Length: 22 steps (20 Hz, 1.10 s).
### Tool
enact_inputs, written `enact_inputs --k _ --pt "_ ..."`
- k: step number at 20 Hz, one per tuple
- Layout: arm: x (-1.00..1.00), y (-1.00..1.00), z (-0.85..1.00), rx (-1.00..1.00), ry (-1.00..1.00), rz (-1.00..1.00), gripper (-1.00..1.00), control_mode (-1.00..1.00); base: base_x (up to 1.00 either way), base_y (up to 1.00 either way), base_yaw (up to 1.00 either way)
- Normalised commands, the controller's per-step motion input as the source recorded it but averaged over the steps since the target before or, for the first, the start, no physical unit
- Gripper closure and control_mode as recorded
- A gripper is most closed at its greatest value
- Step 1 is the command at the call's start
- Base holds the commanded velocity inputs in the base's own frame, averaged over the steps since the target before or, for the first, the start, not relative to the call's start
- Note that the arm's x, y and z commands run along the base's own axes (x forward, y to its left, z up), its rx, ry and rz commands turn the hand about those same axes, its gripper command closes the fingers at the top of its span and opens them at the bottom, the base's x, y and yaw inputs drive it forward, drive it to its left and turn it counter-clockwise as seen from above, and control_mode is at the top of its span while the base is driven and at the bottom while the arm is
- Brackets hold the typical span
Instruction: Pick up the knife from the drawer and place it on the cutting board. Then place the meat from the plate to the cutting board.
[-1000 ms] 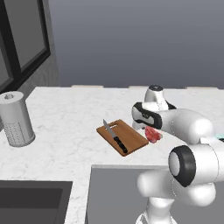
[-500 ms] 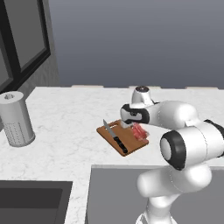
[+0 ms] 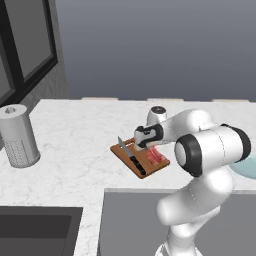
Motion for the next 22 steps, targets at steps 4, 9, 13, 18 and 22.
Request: enact_inputs --k 4,9,13,18,22 --pt "0.29 0.09 -0.46 0.04 0.00 0.00 1.00 -1.00 0.00 0.00 0.00" --pt "0.41 0.10 -0.24 0.01 0.00 0.00 1.00 -1.00 0.00 0.00 0.00" --pt "0.38 0.00 -0.13 0.00 0.00 0.00 1.00 -1.00 0.00 0.00 0.00" --pt "0.19 0.03 -0.09 0.00 0.00 0.00 1.00 -1.00 0.00 0.00 0.00" --pt "0.00 0.08 -0.11 0.01 0.00 0.00 -1.00 -1.00 0.00 0.00 0.00"
